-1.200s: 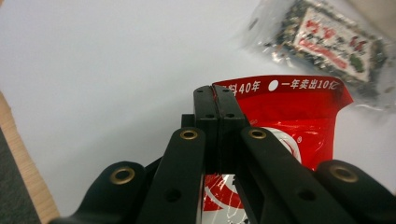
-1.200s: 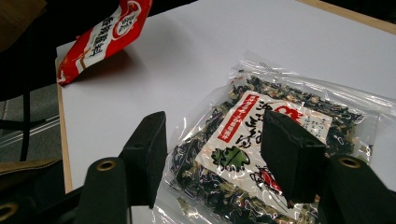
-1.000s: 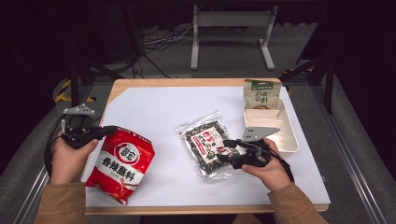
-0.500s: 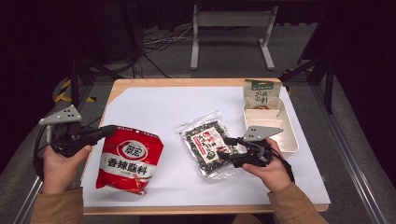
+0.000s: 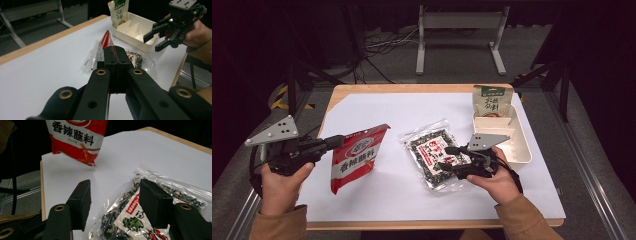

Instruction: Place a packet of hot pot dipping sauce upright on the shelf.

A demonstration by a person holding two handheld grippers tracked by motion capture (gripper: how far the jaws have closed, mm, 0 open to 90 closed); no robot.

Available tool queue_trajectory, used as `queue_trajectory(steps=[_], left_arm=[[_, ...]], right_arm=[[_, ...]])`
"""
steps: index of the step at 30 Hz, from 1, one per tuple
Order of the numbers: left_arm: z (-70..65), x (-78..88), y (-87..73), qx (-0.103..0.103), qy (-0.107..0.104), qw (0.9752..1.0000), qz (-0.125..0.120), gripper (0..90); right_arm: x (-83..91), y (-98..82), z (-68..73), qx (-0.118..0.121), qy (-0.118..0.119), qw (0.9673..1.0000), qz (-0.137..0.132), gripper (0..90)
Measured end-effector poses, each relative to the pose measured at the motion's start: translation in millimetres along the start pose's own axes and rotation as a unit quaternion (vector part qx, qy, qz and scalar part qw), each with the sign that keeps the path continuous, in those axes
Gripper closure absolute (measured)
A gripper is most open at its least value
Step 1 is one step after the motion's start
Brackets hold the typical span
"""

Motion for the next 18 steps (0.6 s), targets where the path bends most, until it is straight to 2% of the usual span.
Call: queue_trajectory(steps=[2,5,9,10,12,16,18], left_arm=[[-1.6,0.7,1.8,-0.003,0.004,0.9999,-0.011,90.0],[-2.1,0.7,3.1,-0.001,-0.006,0.9997,-0.025,90.0],[-5.8,-5.0,5.9,-0.004,-0.033,0.9989,-0.032,90.0],[-5.8,-5.0,5.9,-0.004,-0.033,0.9989,-0.032,90.0],[-13.0,-14.5,9.1,-0.012,-0.058,0.9978,-0.029,90.0],[-22.2,-21.4,12.6,-0.021,-0.074,0.9967,-0.026,90.0],[-30.3,-26.9,16.0,-0.031,-0.088,0.9953,-0.027,90.0]], right_arm=[[-3.1,3.4,1.8,0.003,0.004,1.0000,0.000,43.1],[-10.9,10.4,5.3,0.015,0.009,0.9998,0.007,42.5],[-23.0,18.1,10.3,0.025,0.017,0.9995,0.010,42.8],[-23.0,18.1,10.3,0.025,0.017,0.9995,0.010,42.8],[-34.1,21.9,12.3,0.020,0.029,0.9993,0.013,45.9],[-45.7,23.1,14.8,0.017,0.042,0.9990,0.004,42.2],[-49.0,23.2,15.7,0.017,0.049,0.9986,-0.001,41.2]])
Point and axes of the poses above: each handheld gripper's, and its own axes: x roughly backward along the jaws, y roughly out of its top, z roughly to its left, the point moved 1 cm from there along -x, roughly forward along the jaws, and after that the axes turned 2 degrees about -z, right-handed, at the moved point
